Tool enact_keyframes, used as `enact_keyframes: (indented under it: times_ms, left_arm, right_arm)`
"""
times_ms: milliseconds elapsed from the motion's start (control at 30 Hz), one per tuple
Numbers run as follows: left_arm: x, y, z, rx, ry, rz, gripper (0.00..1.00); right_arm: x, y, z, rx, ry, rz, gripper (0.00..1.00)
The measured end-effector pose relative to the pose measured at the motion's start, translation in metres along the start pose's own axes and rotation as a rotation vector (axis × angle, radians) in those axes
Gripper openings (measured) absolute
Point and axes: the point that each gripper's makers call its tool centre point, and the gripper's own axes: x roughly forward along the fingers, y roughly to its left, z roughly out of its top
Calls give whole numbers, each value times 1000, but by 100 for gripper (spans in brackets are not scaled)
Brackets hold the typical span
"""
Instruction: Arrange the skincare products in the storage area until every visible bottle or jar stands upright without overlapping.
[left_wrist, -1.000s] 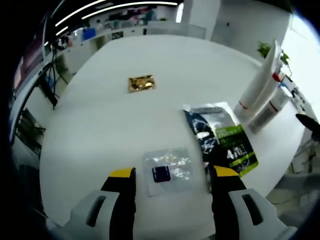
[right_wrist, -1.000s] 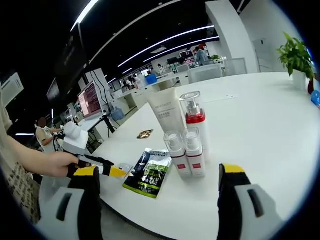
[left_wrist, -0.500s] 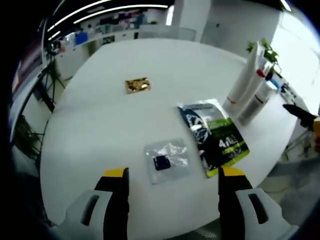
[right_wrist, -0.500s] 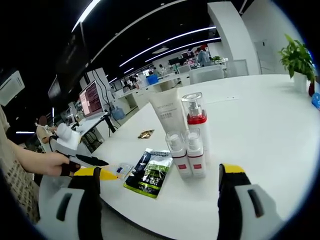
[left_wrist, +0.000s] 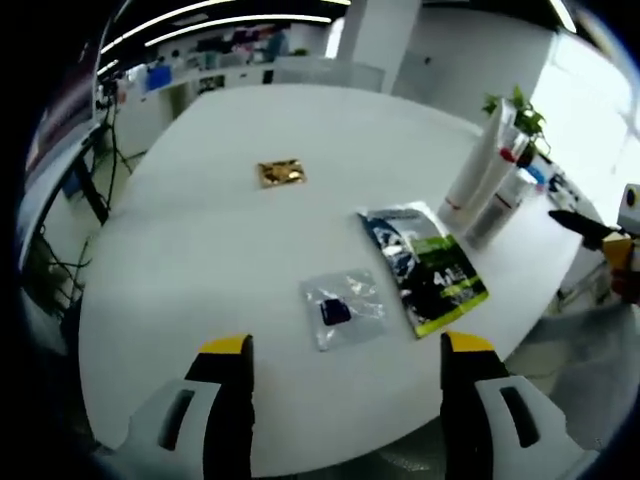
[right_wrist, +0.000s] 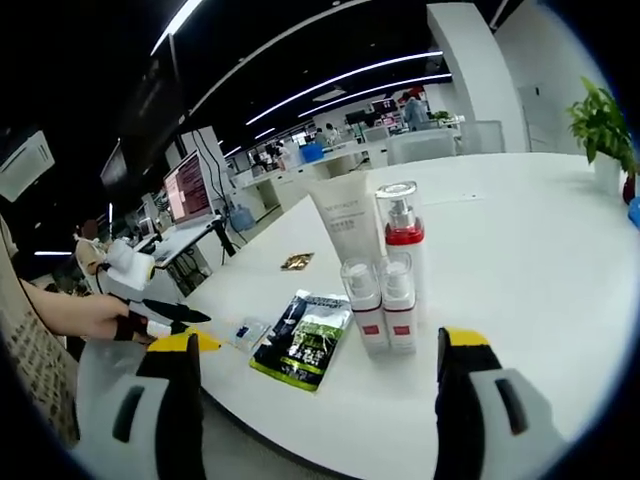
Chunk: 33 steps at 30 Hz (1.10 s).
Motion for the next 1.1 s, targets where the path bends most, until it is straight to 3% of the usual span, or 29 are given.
enact_keyframes:
  times_ms: [233,533,667,767,933,1100]
  left_arm:
    - [-10,1,0,-5,-34,-33,76]
    - [-21,4,-6,-7,-29,-44,78]
    - [-27,3,0,-15,-62,-56,83]
    - [-30,-1,5,4,-87,-75,87]
    - [-36,-7,6,64,-77,-99,89]
    - [-49,-13,10,71,-90,-120,91]
  right_arm:
    - [0,3,0,-10,2,9,98]
    - [-1,6,1,-19,4,18,98]
    - [-1,7,1,-23,4,22,99]
    - [-1,8,1,-26,7,24,99]
    - [-1,11,1,-33,12,30,99]
    - [-2,14,1,-38,14,35,99]
